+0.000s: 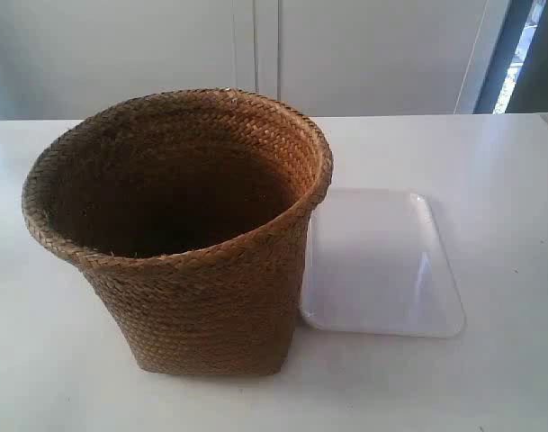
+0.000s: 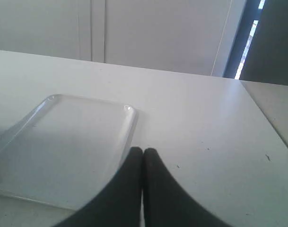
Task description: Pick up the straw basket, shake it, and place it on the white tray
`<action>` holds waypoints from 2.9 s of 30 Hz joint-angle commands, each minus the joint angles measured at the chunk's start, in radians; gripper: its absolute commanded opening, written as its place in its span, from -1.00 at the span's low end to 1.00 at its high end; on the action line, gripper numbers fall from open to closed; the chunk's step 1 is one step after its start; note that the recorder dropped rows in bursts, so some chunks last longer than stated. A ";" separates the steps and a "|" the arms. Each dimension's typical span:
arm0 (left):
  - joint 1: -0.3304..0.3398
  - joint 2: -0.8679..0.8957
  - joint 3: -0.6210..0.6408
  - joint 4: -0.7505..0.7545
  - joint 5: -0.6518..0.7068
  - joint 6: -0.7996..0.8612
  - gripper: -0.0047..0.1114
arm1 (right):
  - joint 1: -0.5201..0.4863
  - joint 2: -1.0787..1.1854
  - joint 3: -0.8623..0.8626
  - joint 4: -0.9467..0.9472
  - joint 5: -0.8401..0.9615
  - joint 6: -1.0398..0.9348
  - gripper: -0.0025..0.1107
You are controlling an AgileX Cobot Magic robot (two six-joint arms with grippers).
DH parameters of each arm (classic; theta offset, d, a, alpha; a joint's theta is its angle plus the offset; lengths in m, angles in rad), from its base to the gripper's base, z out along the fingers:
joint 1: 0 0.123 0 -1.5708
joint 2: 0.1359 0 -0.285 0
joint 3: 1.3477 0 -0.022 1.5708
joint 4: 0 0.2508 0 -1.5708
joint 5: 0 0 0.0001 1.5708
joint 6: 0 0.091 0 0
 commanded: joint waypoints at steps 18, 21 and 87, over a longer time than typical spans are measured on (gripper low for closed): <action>-0.005 0.000 0.004 -0.016 -0.006 -0.114 -0.91 | -0.007 -0.004 0.007 -0.066 -0.036 -0.066 -0.96; -0.005 0.000 0.004 -0.011 0.004 -0.114 -0.91 | -0.007 -0.004 0.007 -0.066 -0.045 -0.066 -0.96; -0.005 0.436 -0.405 -0.163 -0.169 -0.109 -0.92 | -0.007 0.446 -0.495 0.028 -0.266 0.636 -0.96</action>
